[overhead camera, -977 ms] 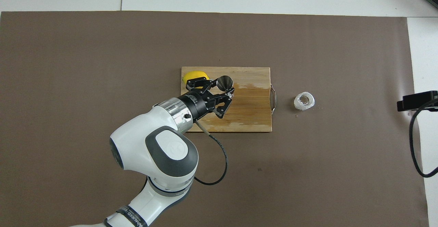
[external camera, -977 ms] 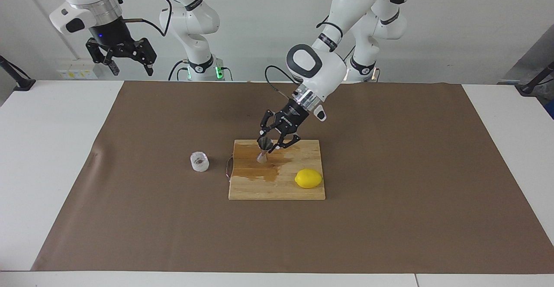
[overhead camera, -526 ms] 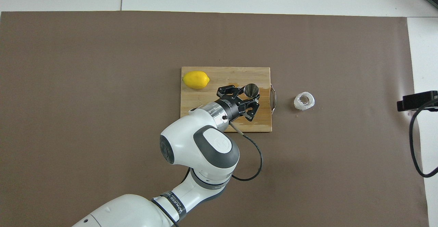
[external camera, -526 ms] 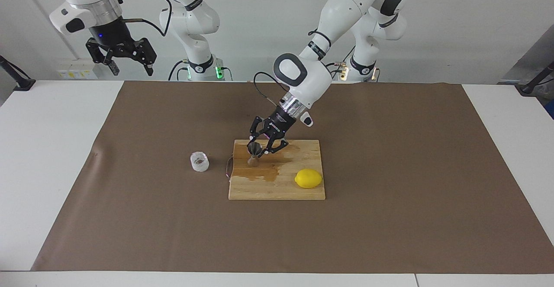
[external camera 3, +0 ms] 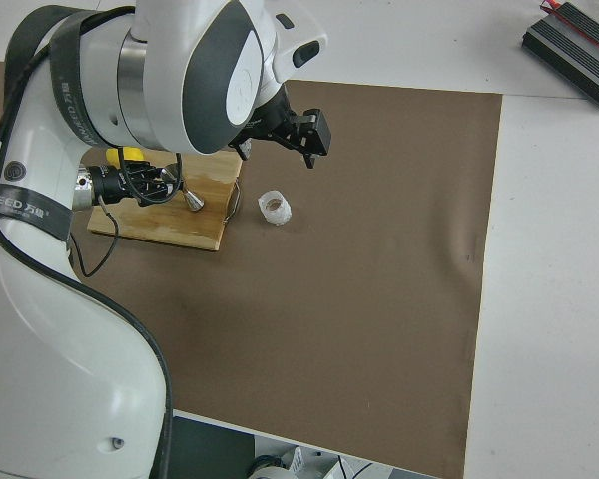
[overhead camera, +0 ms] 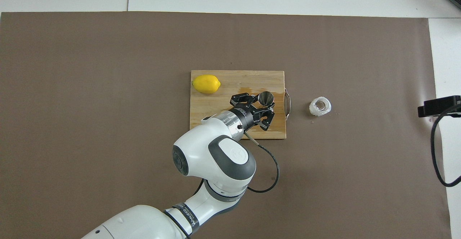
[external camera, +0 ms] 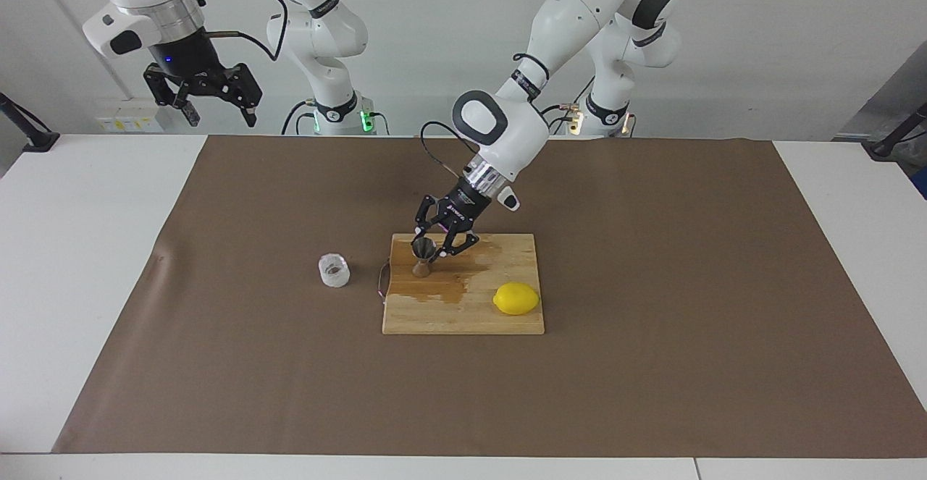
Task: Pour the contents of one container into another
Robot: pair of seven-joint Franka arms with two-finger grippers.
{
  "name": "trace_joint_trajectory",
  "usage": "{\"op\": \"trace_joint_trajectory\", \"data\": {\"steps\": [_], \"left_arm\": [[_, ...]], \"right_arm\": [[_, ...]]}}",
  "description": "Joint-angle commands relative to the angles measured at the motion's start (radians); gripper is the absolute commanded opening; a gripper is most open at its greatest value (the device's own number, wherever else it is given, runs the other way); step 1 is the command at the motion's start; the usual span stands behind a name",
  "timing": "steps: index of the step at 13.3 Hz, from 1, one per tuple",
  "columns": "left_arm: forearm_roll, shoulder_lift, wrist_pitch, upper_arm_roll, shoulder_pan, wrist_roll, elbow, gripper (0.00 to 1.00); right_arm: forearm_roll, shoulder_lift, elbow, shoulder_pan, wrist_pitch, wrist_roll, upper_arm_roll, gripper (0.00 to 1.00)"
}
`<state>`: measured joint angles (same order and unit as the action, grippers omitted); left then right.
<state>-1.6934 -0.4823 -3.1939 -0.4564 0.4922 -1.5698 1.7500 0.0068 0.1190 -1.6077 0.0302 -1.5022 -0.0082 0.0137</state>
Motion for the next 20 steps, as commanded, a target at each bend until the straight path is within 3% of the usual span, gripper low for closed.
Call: {"op": "trace_joint_trajectory", "data": {"steps": [1,3,5,6,8,15,17,20], "left_arm": [[0.001,-0.015,-0.03,0.004,0.014,0.002,-0.02,0.55],[0.004,-0.015,-0.031,0.002,0.014,0.004,-0.021,0.6],[0.017,-0.015,-0.031,0.002,0.014,0.004,-0.021,0.97],[0.017,-0.015,-0.031,0.002,0.014,0.002,-0.021,1.0],[0.041,-0.013,-0.034,0.002,0.014,0.004,-0.029,1.0],[0.098,0.1,-0.028,0.01,-0.049,0.107,-0.024,1.0],[0.182,0.125,0.117,0.015,-0.121,0.16,-0.024,1.0],[0.424,0.137,0.351,0.015,-0.248,0.162,-0.024,1.0]], "right_arm": [[0.002,0.01,-0.006,0.008,0.01,0.007,-0.003,1.0],[0.002,0.01,-0.006,0.008,0.01,0.007,-0.003,1.0],[0.002,0.01,-0.006,0.008,0.01,0.007,-0.003,1.0],[0.004,0.01,-0.006,0.008,0.01,0.007,-0.003,1.0],[0.002,0.01,-0.006,0.008,0.01,0.007,-0.003,1.0],[0.004,0.014,-0.009,0.014,0.025,0.004,0.006,1.0],[0.013,0.019,-0.011,0.016,0.022,-0.074,0.006,1.0],[0.047,0.019,-0.017,0.049,0.013,-0.296,0.011,1.0]]}}
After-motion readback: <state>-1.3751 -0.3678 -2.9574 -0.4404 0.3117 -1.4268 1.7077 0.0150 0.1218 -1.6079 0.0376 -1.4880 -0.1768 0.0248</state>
